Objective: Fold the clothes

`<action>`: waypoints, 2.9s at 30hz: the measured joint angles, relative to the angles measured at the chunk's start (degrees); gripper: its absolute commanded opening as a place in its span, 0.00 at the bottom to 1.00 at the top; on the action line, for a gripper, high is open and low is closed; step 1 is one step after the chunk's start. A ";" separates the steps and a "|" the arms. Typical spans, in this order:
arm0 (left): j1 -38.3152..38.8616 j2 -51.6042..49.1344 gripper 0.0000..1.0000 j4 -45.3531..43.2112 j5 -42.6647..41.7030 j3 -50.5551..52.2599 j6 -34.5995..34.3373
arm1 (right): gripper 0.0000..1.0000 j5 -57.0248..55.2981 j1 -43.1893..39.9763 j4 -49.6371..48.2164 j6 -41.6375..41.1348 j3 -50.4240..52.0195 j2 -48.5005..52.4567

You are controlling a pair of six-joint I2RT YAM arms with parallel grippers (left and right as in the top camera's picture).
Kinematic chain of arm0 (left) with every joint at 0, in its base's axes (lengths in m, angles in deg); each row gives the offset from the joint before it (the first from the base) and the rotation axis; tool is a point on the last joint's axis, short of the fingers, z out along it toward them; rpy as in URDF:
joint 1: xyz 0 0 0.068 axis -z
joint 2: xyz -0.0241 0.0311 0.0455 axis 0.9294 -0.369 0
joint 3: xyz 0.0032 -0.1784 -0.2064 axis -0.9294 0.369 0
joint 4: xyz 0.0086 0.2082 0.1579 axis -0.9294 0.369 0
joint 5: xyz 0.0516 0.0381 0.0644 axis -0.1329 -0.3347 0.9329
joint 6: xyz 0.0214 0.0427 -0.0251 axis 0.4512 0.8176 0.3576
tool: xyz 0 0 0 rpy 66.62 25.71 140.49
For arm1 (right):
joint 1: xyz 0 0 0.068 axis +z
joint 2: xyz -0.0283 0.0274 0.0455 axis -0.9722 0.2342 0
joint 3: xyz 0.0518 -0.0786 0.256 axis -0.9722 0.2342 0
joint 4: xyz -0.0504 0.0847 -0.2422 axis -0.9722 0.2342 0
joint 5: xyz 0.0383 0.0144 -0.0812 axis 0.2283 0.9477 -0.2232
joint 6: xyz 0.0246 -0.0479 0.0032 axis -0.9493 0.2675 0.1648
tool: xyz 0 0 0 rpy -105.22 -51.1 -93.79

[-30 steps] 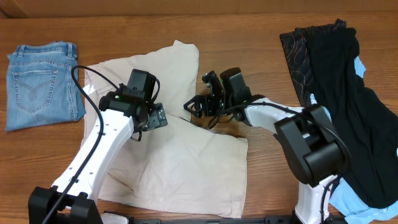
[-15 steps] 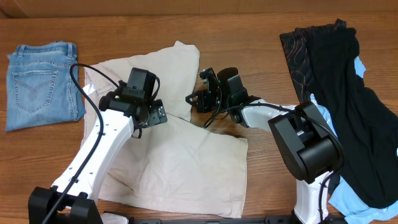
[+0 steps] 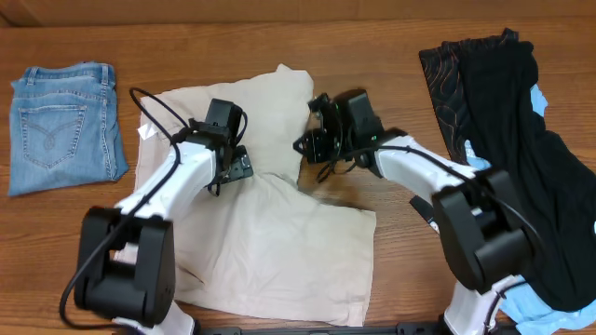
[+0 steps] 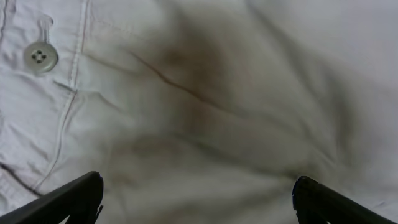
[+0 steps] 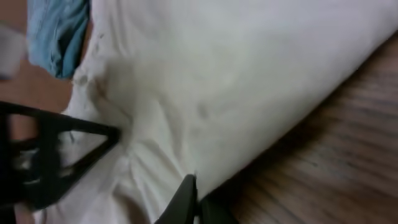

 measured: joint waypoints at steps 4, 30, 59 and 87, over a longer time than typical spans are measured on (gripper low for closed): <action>-2.08 -2.60 1.00 -1.86 -0.02 0.00 0.02 | 0.04 -0.74 3.23 10.80 6.43 -9.16 -3.30; -5.90 -3.61 1.00 -0.68 -0.92 0.00 0.04 | 0.68 -37.13 -1.36 21.14 7.21 -13.64 -3.41; -5.90 -3.61 1.00 0.15 -1.57 0.00 0.02 | 0.79 -15.50 2.25 -11.76 13.16 4.52 4.50; -5.90 -3.61 1.00 0.76 -1.60 0.00 0.07 | 0.04 -29.53 -0.48 -2.43 12.90 0.24 -2.34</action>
